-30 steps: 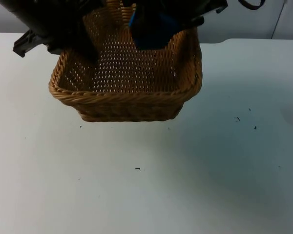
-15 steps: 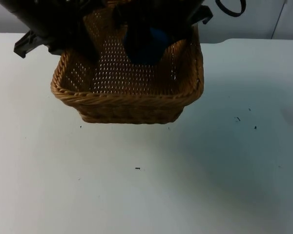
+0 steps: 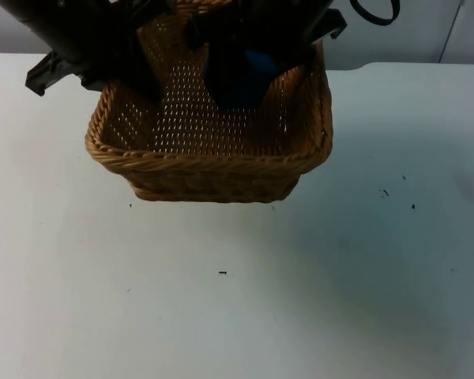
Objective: Pick up the basket with the left hand and place the blue cube into the basket with the right hand.
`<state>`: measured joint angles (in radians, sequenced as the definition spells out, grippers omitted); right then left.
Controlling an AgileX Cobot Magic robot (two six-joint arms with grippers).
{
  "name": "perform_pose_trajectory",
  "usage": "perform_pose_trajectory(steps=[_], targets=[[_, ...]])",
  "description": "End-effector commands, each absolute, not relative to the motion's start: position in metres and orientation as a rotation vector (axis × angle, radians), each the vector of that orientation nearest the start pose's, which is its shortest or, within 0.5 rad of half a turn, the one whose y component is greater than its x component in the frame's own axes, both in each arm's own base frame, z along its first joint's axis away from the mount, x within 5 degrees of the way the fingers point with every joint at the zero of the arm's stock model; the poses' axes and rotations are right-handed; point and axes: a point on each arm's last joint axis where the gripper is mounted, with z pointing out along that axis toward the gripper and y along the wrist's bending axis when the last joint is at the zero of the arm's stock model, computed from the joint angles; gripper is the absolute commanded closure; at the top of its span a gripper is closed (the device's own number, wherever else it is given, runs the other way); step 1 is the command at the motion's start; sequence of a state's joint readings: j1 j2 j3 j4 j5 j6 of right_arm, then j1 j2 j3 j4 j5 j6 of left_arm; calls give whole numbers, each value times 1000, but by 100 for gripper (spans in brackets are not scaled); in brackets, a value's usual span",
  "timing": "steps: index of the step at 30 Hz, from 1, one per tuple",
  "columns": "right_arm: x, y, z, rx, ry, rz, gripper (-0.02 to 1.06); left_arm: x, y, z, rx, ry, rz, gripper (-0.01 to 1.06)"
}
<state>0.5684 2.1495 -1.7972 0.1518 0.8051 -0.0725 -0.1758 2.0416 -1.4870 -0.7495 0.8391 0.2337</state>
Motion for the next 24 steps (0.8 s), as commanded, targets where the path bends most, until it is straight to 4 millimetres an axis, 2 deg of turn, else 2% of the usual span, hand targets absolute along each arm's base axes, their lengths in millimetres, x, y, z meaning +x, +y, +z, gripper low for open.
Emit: perform_pose_trajectory(steps=[1, 6, 16, 20, 24], targets=[[397, 266, 215, -774, 2564, 314, 40, 412, -124, 200, -48, 2721, -903, 105], [394, 264, 229, -770, 2541, 320, 30, 412, -124, 200, -48, 2721, -903, 105], [388, 260, 251, -772, 2507, 327, 29, 412, -124, 200, -48, 2721, -903, 105], [382, 254, 264, -792, 2506, 296, 20, 412, -124, 200, -48, 2721, -903, 105], [380, 252, 271, -796, 2502, 280, 20, 412, -124, 200, -48, 2721, -903, 105]])
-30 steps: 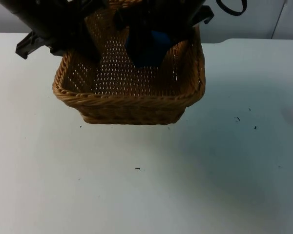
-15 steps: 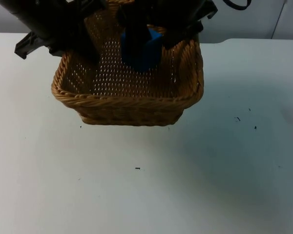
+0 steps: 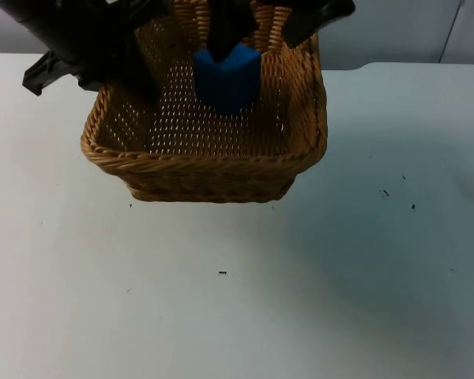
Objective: Pick up the basket with the left hand and place the blue cube into the basket with the right hand.
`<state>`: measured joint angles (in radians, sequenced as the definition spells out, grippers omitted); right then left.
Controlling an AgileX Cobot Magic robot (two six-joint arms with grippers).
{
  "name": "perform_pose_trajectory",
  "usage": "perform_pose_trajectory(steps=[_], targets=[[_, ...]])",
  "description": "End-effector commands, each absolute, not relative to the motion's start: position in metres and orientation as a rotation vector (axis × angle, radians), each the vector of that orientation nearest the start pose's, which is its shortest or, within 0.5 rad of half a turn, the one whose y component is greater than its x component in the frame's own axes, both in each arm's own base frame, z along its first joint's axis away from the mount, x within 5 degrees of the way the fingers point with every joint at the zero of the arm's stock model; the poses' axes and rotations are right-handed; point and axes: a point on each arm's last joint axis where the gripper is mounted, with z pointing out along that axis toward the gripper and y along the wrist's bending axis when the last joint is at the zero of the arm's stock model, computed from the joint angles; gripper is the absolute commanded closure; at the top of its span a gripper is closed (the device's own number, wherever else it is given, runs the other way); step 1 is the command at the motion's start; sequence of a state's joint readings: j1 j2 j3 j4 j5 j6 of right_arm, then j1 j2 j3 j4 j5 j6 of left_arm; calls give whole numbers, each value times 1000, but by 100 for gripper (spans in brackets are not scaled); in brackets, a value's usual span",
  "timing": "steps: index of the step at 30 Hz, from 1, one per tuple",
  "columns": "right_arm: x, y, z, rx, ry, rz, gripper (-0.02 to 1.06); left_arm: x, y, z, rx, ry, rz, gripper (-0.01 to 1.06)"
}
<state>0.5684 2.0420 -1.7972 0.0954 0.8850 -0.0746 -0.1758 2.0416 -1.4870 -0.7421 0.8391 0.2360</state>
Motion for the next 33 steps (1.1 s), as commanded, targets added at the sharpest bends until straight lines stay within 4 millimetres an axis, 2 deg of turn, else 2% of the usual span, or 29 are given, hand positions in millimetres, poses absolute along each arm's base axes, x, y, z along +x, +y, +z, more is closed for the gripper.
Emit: perform_pose_trajectory(steps=[1, 10, 13, 23, 26, 27, 31, 33], targets=[[380, 252, 271, -796, 2502, 280, 20, 412, -124, 200, -48, 2721, -903, 105], [367, 242, 302, -804, 2462, 271, 21, 412, -124, 201, -49, 2719, -902, 105], [362, 234, 322, -805, 2411, 236, 21, 412, -124, 200, -48, 2721, -903, 105], [345, 218, 361, -802, 2332, 181, 23, 412, -124, 200, -43, 2720, -897, 105], [334, 211, 380, -789, 2295, 190, 23, 414, -123, 199, -48, 2708, -878, 105], [334, 211, 380, -789, 2295, 190, 23, 414, -123, 199, -48, 2708, -878, 105], [317, 200, 408, -765, 2229, 207, 23, 418, -123, 182, -74, 2733, -864, 105], [313, 197, 414, -760, 2215, 211, 23, 419, -123, 176, -76, 2747, -863, 105]])
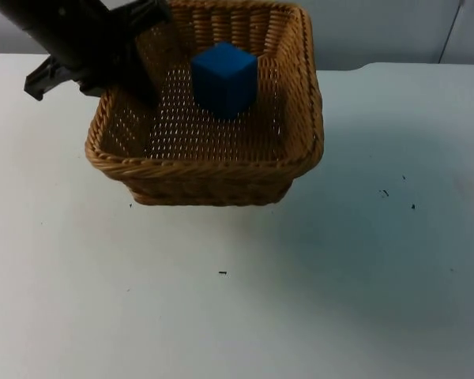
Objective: Pick up the basket with the left hand and place the blue cube into the basket with the right hand.
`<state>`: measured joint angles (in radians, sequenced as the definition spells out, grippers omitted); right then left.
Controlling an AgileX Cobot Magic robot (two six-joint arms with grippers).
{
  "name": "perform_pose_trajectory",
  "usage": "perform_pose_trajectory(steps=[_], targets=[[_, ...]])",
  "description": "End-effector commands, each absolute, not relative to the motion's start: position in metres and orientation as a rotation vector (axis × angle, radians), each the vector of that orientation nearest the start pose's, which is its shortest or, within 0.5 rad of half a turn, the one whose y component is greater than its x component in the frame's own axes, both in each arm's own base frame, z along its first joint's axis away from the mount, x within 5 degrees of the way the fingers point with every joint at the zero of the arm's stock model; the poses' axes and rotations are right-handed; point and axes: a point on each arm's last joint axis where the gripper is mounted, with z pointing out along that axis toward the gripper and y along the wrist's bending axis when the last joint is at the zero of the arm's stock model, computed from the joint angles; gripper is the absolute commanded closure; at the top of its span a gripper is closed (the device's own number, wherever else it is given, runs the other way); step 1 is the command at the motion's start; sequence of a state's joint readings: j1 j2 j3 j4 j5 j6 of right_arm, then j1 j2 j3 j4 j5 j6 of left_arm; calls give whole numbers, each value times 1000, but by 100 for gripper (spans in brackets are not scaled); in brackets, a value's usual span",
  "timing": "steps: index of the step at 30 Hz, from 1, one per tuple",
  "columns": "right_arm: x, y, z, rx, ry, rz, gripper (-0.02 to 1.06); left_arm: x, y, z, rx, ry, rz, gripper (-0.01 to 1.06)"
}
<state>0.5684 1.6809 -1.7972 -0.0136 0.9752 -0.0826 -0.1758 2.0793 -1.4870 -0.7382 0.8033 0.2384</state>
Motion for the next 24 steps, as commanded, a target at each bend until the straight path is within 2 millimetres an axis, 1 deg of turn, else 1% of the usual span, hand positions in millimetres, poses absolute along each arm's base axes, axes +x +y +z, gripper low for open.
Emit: perform_pose_trajectory(steps=[1, 2, 3, 6, 7, 9, 11, 12, 16, 24], targets=[[307, 193, 423, -757, 2191, 214, 23, 420, -124, 164, -74, 2768, -860, 105], [302, 190, 430, -753, 2172, 217, 23, 422, -124, 157, -75, 2778, -856, 105], [302, 190, 430, -753, 2172, 217, 23, 422, -124, 157, -75, 2778, -856, 105], [292, 184, 443, -749, 2137, 221, 23, 425, -123, 140, -81, 2793, -841, 105], [292, 184, 443, -749, 2137, 221, 23, 425, -123, 140, -81, 2793, -841, 105], [286, 180, 450, -741, 2116, 228, 23, 427, -124, 127, -115, 2801, -844, 105], [283, 180, 453, -739, 2110, 243, 23, 428, -124, 120, -138, 2802, -854, 105], [283, 180, 453, -739, 2110, 243, 23, 428, -124, 120, -138, 2802, -854, 105], [282, 180, 454, -739, 2106, 252, 23, 428, -124, 101, -144, 2837, -843, 105], [282, 181, 454, -738, 2108, 269, 23, 429, -123, 86, -153, 2858, -827, 105]])
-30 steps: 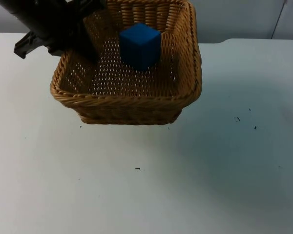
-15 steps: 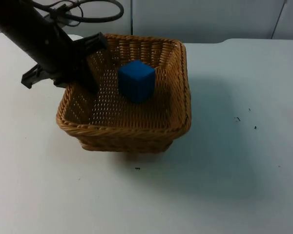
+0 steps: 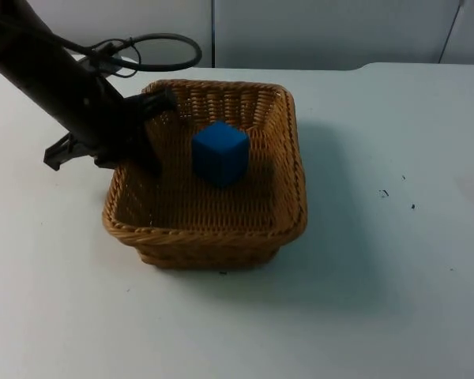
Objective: Pick up the basket with the left hand and place the blue cube into the basket with the right hand.
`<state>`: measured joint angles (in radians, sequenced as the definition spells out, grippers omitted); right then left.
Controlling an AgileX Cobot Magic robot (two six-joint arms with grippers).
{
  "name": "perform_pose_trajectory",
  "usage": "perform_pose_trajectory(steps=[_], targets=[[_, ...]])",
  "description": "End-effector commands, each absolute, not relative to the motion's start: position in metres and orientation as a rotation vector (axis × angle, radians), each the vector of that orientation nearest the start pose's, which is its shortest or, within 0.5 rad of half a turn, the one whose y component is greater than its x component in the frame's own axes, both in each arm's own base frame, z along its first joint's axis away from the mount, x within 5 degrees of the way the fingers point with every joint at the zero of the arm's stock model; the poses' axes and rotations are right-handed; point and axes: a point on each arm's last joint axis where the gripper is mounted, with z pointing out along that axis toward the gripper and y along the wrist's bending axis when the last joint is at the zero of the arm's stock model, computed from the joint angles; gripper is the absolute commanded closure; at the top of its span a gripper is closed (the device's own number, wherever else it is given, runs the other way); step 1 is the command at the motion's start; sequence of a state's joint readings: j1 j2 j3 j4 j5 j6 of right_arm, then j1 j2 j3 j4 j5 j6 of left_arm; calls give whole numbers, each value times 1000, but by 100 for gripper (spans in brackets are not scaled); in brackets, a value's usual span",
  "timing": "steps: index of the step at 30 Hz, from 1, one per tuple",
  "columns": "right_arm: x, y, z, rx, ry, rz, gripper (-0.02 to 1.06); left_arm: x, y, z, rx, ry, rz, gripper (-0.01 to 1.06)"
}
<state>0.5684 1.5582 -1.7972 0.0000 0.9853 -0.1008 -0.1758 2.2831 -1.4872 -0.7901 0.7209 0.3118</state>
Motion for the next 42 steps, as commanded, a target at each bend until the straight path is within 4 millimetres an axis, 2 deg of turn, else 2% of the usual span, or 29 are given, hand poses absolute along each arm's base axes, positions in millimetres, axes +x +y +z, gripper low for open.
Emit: perform_pose_trajectory(steps=[1, 9, 14, 18, 22, 23, 24, 27, 28, 30, 35, 38, 39, 42], targets=[[282, 181, 454, -738, 2108, 269, 23, 429, -123, 86, -153, 2858, -827, 105], [281, 182, 454, -740, 2109, 288, 23, 426, -123, 72, -162, 2897, -833, 105], [281, 182, 454, -740, 2109, 288, 23, 424, -124, 71, -152, 2918, -847, 105], [281, 182, 454, -740, 2109, 288, 23, 422, -124, 71, -131, 2937, -848, 96], [281, 182, 454, -740, 2109, 288, 23, 420, -125, 71, -116, 2958, -864, 74], [281, 182, 454, -740, 2109, 288, 23, 420, -125, 71, -116, 2958, -864, 74], [281, 182, 454, -741, 2111, 287, 23, 419, -125, 72, -105, 2966, -866, 62], [281, 182, 454, -741, 2111, 287, 23, 418, -123, 77, -44, 2973, -824, 41], [281, 182, 454, -741, 2111, 287, 23, 418, -123, 77, -44, 2973, -824, 41], [281, 182, 454, -741, 2111, 287, 23, 418, -119, 84, 5, 2968, -779, 34], [281, 182, 454, -742, 2110, 286, 23, 420, -111, 103, 86, 2938, -695, 33], [281, 182, 454, -745, 2109, 285, 23, 423, -94, 137, 89, 2864, -646, 33], [281, 182, 454, -745, 2109, 285, 23, 423, -94, 137, 89, 2864, -646, 33], [281, 182, 454, -749, 2108, 283, 23, 421, -74, 180, -3, 2785, -656, 33]])
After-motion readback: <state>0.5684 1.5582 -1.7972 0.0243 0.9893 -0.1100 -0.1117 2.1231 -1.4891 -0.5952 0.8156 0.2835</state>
